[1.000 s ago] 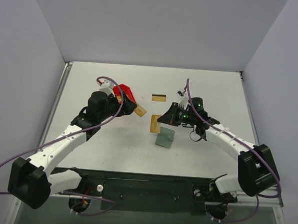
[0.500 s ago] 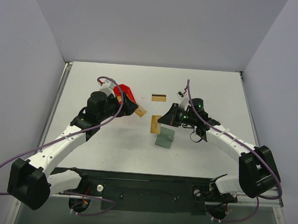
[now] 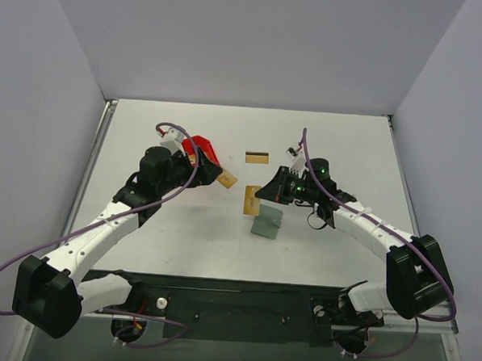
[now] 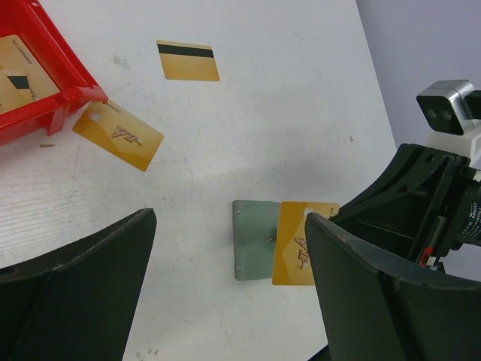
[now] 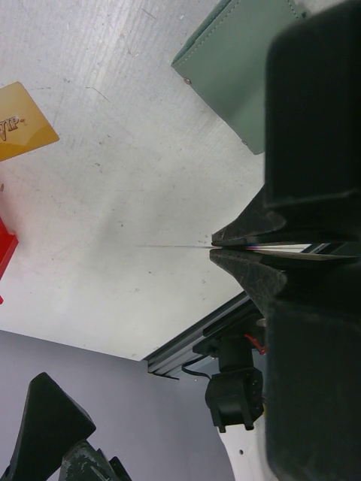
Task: Put the credit cards into the card holder
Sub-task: Open the card holder at the center of the board.
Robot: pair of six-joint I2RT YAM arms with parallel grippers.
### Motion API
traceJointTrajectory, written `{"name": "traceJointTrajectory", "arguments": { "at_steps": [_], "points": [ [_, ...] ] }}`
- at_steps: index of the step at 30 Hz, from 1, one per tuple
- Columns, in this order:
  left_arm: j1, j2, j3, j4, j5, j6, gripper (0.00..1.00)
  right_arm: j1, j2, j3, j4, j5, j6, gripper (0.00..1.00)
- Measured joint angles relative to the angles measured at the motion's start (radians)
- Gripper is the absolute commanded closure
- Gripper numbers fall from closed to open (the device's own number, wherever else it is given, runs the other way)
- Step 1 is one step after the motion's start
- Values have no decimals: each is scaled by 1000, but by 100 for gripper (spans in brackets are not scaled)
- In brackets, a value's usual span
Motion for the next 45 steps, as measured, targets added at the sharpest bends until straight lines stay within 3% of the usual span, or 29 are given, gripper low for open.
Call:
{"name": "traceJointTrajectory", "arguments": {
  "at_steps": [33, 45],
  "points": [
    [11, 6, -4, 11, -1, -9, 9, 0, 0, 0, 4, 8, 8, 100],
    [12, -10, -24, 27, -18, -23, 4, 0, 0, 0, 4, 8, 9, 100]
  ]
}}
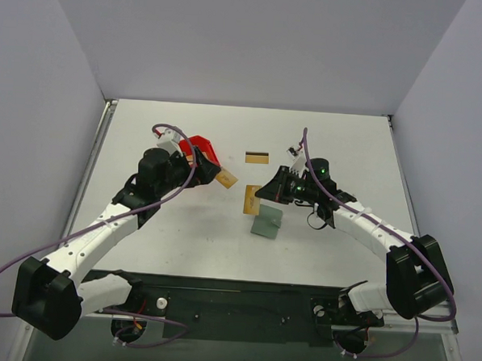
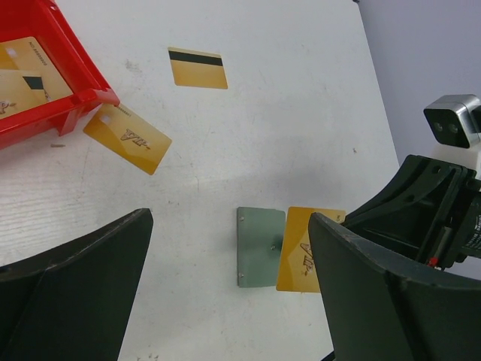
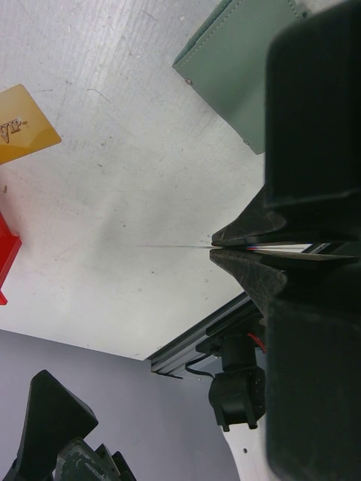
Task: Put the credit cards into the card holder
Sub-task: Open the card holder at the center of the board.
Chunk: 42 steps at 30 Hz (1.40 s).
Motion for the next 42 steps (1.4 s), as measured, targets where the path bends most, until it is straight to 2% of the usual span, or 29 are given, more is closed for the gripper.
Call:
{"name": "traceJointTrajectory", "arguments": {
  "at_steps": [10, 20, 32, 39, 42],
  "points": [
    [0, 0, 7, -13, -13, 1, 4, 0, 0, 0, 0, 0, 0, 100],
    [0, 25, 4, 66, 82, -9, 4, 6, 25, 0, 63, -49, 14, 100],
    [0, 55, -38, 296, 251, -88, 5, 4, 54, -43, 375, -177, 189, 100],
    [0, 76, -80, 377, 343, -138, 13, -22, 109, -76, 632, -201, 352, 100],
    [-2, 78, -90, 415, 377, -155, 21, -28, 118, -82, 684, -201, 394, 100]
  ]
}}
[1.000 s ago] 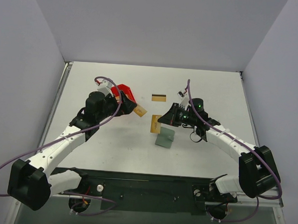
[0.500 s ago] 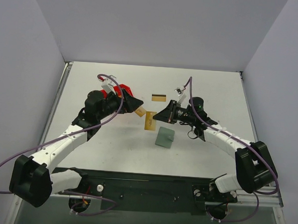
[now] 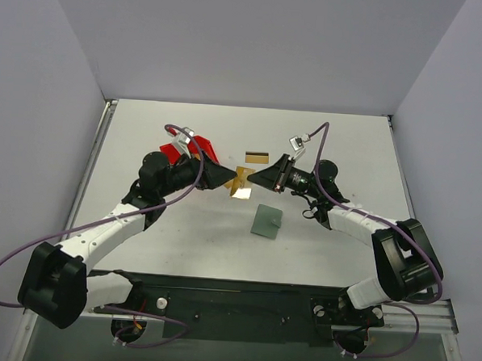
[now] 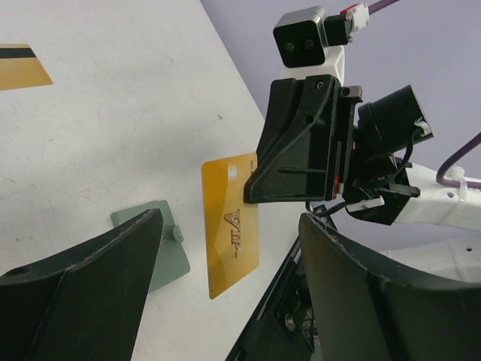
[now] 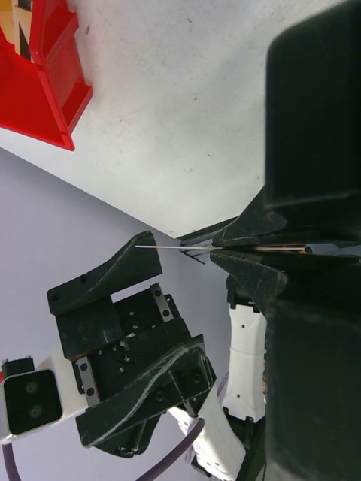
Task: Put the credit cards into the card holder
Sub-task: Open the card holder at the center of the board.
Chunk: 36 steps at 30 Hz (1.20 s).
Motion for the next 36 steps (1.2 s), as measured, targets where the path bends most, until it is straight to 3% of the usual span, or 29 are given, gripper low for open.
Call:
{"name": "traceJointTrajectory", "arguments": {
  "at_steps": [12, 16, 21, 23, 28, 36],
  "points": [
    [-40, 46, -53, 132, 82, -81, 42, -1, 0, -7, 71, -1, 39, 100],
    [-50, 59, -54, 158, 95, -93, 61, -1, 0, -14, 79, -2, 43, 100],
    [-49, 73, -54, 171, 95, -107, 98, -7, 0, -15, 94, -14, 50, 100],
    [-49, 79, -54, 179, 98, -117, 100, -10, 0, -16, 93, -14, 49, 100],
    [-50, 89, -55, 216, 108, -135, 100, -13, 0, -17, 92, -11, 47, 84],
    [-57, 89, -59, 247, 99, -153, 100, -8, 0, -17, 93, -9, 46, 82]
  ]
}}
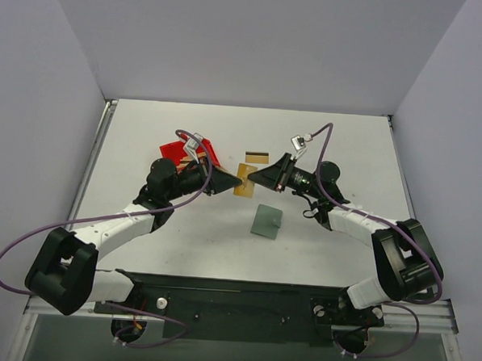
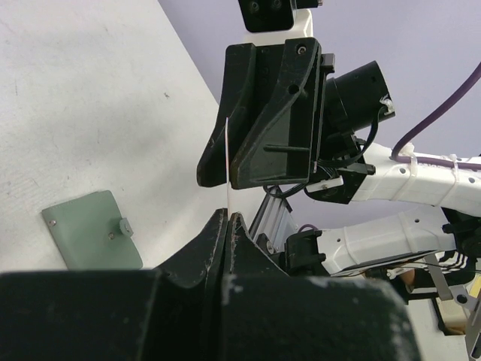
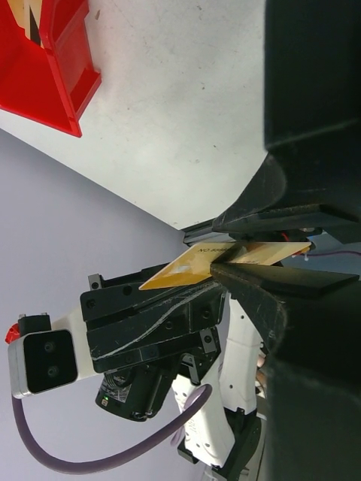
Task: Put the credit cards into the card holder
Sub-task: Open the card holder at the center of the board.
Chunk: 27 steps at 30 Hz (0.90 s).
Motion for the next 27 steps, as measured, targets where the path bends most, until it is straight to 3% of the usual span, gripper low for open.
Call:
{"name": "traceJointTrajectory", "arguments": {
  "at_steps": [8, 11, 12, 15, 16, 18, 21, 27],
  "points": [
    [0, 0, 0, 13, -18, -12, 100, 18, 0, 0, 3, -1, 0, 86],
    [0, 0, 0, 13, -26, -11, 100, 24, 0, 0, 5, -2, 2, 100],
    [0, 0, 0, 12, -27, -12, 100, 24, 0, 0, 10, -5, 1, 100],
    [0, 4, 0, 9, -35, -12, 77, 24, -3, 0, 17, -7, 1, 100],
    [0, 4, 0, 8, -36, -9, 65, 24, -3, 0, 11, -7, -3, 100],
    [1, 4, 0, -13, -43, 1, 52, 25, -14, 2, -25, -4, -25, 100],
    [7, 2, 1, -58, -56, 31, 41, 31, -61, 13, -226, 48, -108, 100],
    [20, -8, 77, -330, -207, 180, 39, 37, -127, 100, -734, 297, -297, 100]
  ]
}}
